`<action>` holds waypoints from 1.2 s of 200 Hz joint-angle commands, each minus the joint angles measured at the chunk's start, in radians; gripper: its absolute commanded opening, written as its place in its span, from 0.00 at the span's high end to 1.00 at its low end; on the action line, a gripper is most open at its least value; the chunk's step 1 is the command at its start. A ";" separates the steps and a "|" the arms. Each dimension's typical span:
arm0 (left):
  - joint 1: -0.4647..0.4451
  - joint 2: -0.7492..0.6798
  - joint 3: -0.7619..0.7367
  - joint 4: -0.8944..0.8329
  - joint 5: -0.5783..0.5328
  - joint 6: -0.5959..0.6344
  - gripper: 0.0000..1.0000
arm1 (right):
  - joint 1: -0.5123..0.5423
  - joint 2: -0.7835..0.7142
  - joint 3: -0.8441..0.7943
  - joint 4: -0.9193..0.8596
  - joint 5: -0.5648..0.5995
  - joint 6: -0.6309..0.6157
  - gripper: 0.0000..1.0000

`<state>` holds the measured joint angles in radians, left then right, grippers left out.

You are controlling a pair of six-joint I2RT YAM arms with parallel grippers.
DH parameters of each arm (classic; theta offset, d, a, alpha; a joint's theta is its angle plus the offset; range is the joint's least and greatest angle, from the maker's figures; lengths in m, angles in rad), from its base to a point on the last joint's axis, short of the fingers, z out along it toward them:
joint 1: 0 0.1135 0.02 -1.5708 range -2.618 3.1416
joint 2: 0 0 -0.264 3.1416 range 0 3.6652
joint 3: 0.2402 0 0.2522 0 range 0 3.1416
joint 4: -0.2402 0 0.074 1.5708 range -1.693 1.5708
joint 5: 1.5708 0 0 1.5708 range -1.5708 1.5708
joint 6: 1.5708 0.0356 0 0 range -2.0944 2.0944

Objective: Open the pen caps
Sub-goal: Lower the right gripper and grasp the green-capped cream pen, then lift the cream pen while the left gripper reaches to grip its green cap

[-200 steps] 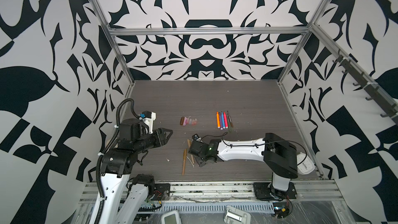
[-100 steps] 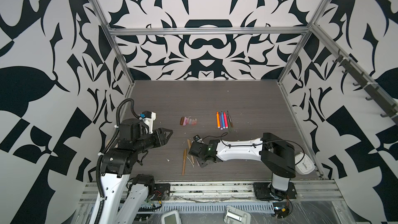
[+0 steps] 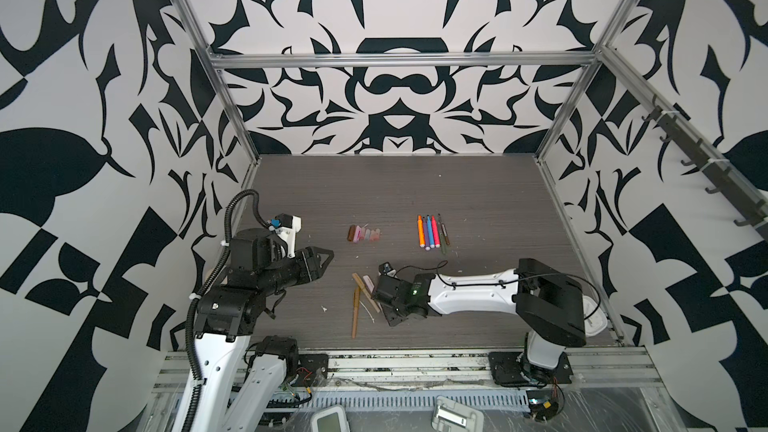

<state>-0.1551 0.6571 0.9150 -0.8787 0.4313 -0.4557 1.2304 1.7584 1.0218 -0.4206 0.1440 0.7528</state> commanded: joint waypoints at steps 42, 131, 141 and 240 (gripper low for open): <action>0.004 0.054 -0.113 0.191 0.150 -0.209 0.50 | 0.004 -0.246 -0.164 0.086 0.023 0.006 1.00; -0.195 0.064 -0.408 0.584 0.037 -0.528 0.44 | 0.003 -0.345 -0.238 0.188 -0.004 -0.014 1.00; -0.233 0.089 -0.416 0.610 0.007 -0.539 0.44 | 0.004 -0.345 -0.235 0.193 -0.010 -0.019 1.00; -0.506 0.415 -0.314 0.751 -0.155 -0.556 0.45 | -0.001 -0.443 -0.241 0.190 -0.014 -0.036 1.00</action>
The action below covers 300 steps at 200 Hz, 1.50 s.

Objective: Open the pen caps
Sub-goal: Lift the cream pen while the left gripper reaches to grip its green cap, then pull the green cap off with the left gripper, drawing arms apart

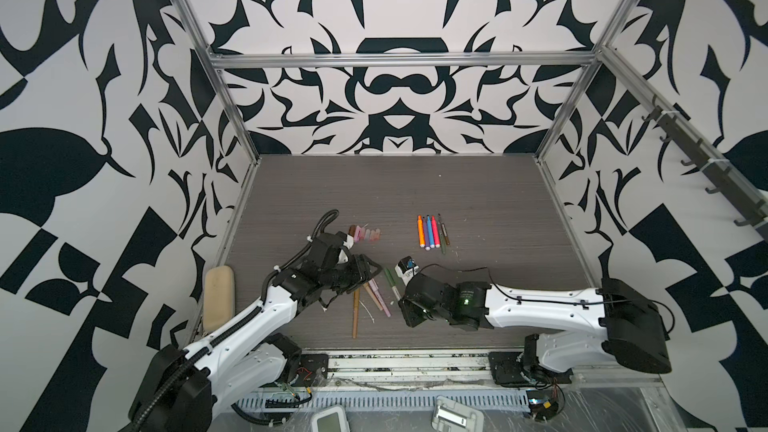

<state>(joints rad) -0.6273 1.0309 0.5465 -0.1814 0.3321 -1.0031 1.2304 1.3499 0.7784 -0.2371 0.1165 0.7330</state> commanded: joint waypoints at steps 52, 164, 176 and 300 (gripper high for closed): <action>-0.096 0.117 0.103 0.064 -0.090 0.000 0.46 | -0.009 -0.051 0.012 -0.017 0.003 -0.030 1.00; -0.165 0.189 0.154 0.069 -0.102 0.004 0.88 | -0.047 -0.090 0.014 -0.005 -0.041 -0.028 1.00; -0.170 0.193 0.159 0.069 -0.099 0.006 0.99 | -0.055 -0.093 0.011 -0.004 -0.050 -0.023 0.93; -0.192 0.127 0.136 0.111 -0.078 -0.029 1.00 | -0.099 -0.063 -0.019 0.035 -0.109 0.022 0.85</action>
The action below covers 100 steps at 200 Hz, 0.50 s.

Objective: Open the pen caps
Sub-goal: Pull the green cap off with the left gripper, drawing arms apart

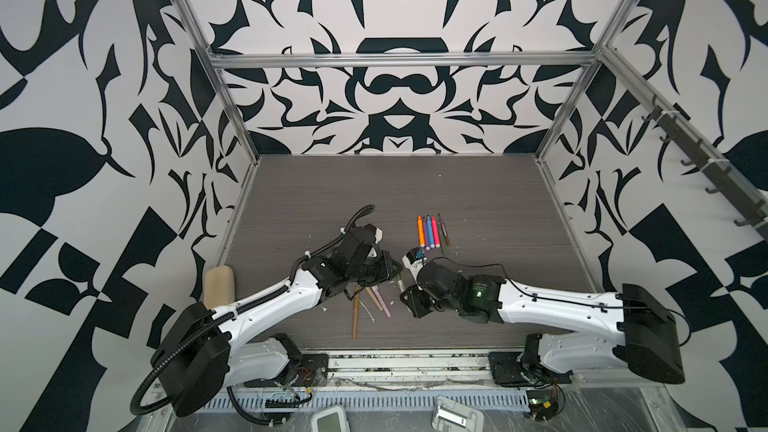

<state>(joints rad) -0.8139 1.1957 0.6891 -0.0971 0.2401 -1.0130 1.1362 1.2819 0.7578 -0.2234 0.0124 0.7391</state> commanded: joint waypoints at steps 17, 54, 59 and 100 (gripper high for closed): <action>-0.005 -0.048 -0.013 0.020 0.008 -0.013 1.00 | -0.005 -0.003 -0.004 0.016 0.011 0.027 0.99; 0.039 -0.050 0.035 -0.106 -0.054 0.094 1.00 | -0.005 -0.017 -0.045 0.012 0.020 0.057 1.00; 0.074 -0.042 0.060 -0.141 -0.050 0.137 1.00 | -0.001 -0.016 -0.063 0.027 0.012 0.069 1.00; 0.599 0.109 0.348 -0.404 0.178 0.442 1.00 | 0.093 -0.006 -0.199 0.150 0.023 0.186 1.00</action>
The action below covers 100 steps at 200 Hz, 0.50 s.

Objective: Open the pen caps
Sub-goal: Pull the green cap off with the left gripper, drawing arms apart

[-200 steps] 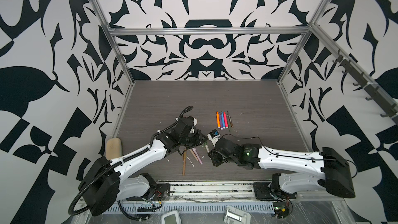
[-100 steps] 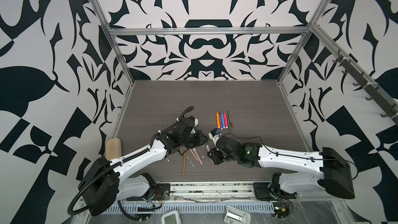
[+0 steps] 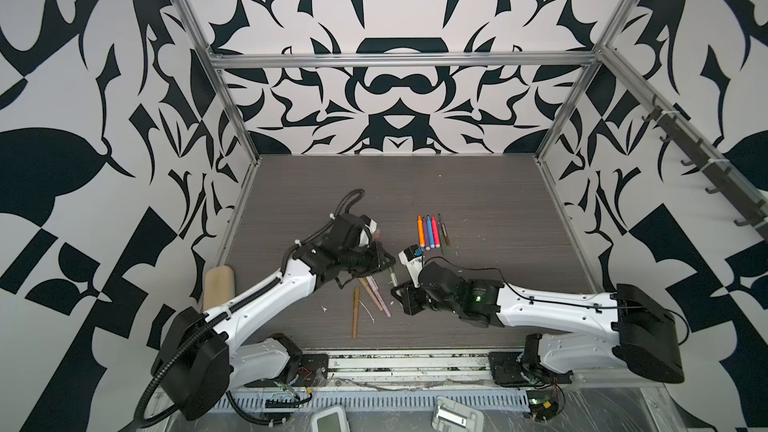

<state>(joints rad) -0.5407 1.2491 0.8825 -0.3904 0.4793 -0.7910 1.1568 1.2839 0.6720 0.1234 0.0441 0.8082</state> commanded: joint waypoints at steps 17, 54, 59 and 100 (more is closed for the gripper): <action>0.449 0.092 0.174 -0.072 0.031 0.217 1.00 | 0.088 -0.060 -0.148 -0.214 0.033 0.138 1.00; 0.473 0.181 0.197 -0.077 0.039 0.271 1.00 | 0.086 -0.220 -0.163 -0.351 0.129 0.127 1.00; 0.473 0.193 0.197 -0.077 0.035 0.279 1.00 | 0.085 -0.237 -0.159 -0.377 0.138 0.120 1.00; 0.470 0.283 0.195 -0.090 -0.044 0.302 1.00 | 0.071 -0.366 -0.164 -0.560 0.259 0.085 1.00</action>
<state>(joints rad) -0.0719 1.4979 1.0676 -0.4408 0.4805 -0.5327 1.2373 0.9794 0.4873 -0.2882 0.1917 0.9134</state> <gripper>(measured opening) 0.137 0.123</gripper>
